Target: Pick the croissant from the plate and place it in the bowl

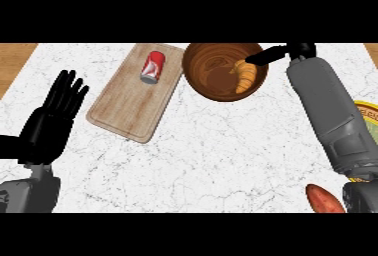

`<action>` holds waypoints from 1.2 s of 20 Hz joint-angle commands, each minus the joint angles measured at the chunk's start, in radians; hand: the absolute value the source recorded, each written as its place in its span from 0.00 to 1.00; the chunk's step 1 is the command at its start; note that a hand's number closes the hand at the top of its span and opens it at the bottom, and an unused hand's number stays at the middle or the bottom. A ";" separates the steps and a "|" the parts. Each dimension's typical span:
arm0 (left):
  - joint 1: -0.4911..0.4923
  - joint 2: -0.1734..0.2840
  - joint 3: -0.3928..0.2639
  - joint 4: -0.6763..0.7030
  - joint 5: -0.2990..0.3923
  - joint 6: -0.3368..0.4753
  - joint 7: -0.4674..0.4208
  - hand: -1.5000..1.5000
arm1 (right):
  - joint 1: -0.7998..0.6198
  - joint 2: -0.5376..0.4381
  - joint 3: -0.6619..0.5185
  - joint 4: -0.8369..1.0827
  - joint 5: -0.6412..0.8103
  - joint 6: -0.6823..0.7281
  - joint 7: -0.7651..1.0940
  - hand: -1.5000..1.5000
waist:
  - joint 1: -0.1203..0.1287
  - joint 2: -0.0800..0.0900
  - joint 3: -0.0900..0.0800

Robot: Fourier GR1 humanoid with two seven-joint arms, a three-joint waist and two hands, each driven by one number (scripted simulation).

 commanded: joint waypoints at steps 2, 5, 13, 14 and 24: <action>-0.017 0.025 0.023 -0.015 0.012 0.007 0.038 0.50 | 0.027 -0.024 -0.167 -0.046 -0.170 -0.073 -0.171 0.00 | -0.011 -0.005 0.001; 0.002 0.000 0.009 0.016 -0.019 0.009 -0.015 0.50 | -0.012 -0.094 -0.206 -0.004 -0.199 -0.052 -0.158 0.00 | -0.017 -0.007 -0.002; 0.008 0.027 0.061 0.029 0.019 -0.012 0.001 0.50 | 0.126 -0.248 -0.263 -0.017 -0.288 0.080 -0.228 0.00 | -0.057 -0.023 -0.003; 0.050 0.022 0.037 -0.008 0.004 -0.007 0.027 0.50 | 0.165 -0.240 -0.266 -0.055 -0.303 0.075 -0.230 0.00 | -0.064 -0.030 -0.003; 0.063 0.024 0.056 -0.083 0.014 0.011 0.078 0.50 | 0.408 -0.372 -0.280 -0.147 -0.419 0.347 -0.292 0.00 | -0.065 -0.032 -0.003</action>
